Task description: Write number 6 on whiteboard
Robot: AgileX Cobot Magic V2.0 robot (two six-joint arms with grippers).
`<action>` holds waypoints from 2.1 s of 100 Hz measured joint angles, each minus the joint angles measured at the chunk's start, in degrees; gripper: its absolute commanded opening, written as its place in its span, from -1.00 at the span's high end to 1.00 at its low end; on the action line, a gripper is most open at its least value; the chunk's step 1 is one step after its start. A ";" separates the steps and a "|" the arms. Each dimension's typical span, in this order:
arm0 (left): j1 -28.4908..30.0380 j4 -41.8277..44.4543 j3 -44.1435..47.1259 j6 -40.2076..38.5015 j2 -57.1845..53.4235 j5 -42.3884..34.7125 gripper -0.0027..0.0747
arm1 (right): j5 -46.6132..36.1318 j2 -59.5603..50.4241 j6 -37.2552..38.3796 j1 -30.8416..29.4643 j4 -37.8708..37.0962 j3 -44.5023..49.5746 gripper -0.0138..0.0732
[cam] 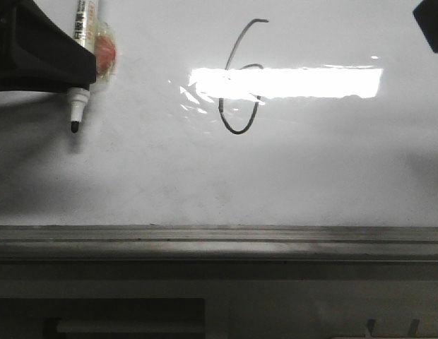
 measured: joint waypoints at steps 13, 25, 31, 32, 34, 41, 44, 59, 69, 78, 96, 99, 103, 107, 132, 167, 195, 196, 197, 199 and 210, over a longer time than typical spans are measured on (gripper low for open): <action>0.00 0.23 0.00 0.00 0.00 0.04 0.98 | -0.13 0.00 0.00 0.00 0.00 0.00 -0.32; 0.00 0.35 0.00 0.00 0.04 0.04 0.81 | -0.13 0.00 0.00 0.00 0.13 0.00 -0.32; 0.00 0.35 0.00 0.00 0.04 0.04 0.61 | -0.17 0.00 0.00 0.00 0.12 0.00 -0.32; 0.00 0.35 0.00 0.00 0.04 0.04 0.55 | -0.17 0.00 0.00 0.00 0.12 0.00 -0.32; 0.00 0.35 0.00 0.00 0.14 0.04 0.46 | -0.17 0.00 0.00 0.00 0.12 0.00 -0.32; 0.00 0.35 0.00 0.00 0.37 0.13 0.12 | -0.17 0.00 0.00 0.00 0.12 0.00 -0.32; 0.12 0.35 0.00 0.00 0.37 0.13 -0.03 | -0.17 0.00 0.00 0.00 0.12 0.00 -0.32; 0.12 0.35 -0.11 0.00 0.46 0.56 -0.47 | -0.17 0.00 0.00 0.00 0.15 0.00 -0.32; 0.12 1.92 -0.11 0.00 -0.51 1.12 -0.47 | 0.55 -0.05 0.00 0.00 0.15 0.00 -0.32; 0.12 5.04 -0.11 0.00 -2.17 1.24 -0.47 | 1.43 -0.65 0.00 0.00 0.15 0.00 -0.32; 0.12 14.12 -0.11 0.00 -10.24 5.77 -0.40 | 1.92 -4.83 0.13 0.00 0.15 0.00 -0.20; 0.12 16.03 -0.11 0.00 -12.20 7.00 -0.36 | 1.92 -5.71 0.13 0.00 0.15 0.00 -0.13; 0.12 18.84 -0.11 0.00 -14.28 8.27 -0.30 | 1.79 -7.08 0.13 0.00 0.15 0.00 -0.01; 0.12 21.58 -0.11 0.00 -16.82 9.81 -0.23 | 1.23 -8.35 0.13 0.00 0.15 0.00 0.14; 0.12 30.14 -0.11 0.10 -30.99 20.07 0.97 | -6.27 -16.60 0.13 0.00 1.19 3.47 0.79; 0.12 32.46 7.23 0.33 -48.69 22.44 0.98 | -17.79 -36.59 0.13 0.00 1.96 18.19 0.79; 0.12 26.15 19.78 0.33 -59.33 11.78 0.98 | -19.38 -46.20 0.00 0.00 2.43 26.38 0.79; 0.12 25.69 20.01 0.33 -59.47 11.60 0.98 | -19.39 -46.20 0.00 0.00 2.43 26.53 0.79; 0.12 25.52 20.43 0.33 -59.76 11.17 0.98 | -19.51 -46.23 0.00 0.00 2.43 26.54 0.79; 0.12 24.94 20.99 0.33 -59.99 10.75 0.98 | -19.78 -46.33 0.00 0.00 2.55 26.66 0.79; 0.12 22.78 22.23 0.33 -60.77 7.36 0.98 | -20.96 -46.33 0.00 0.00 2.55 26.81 0.79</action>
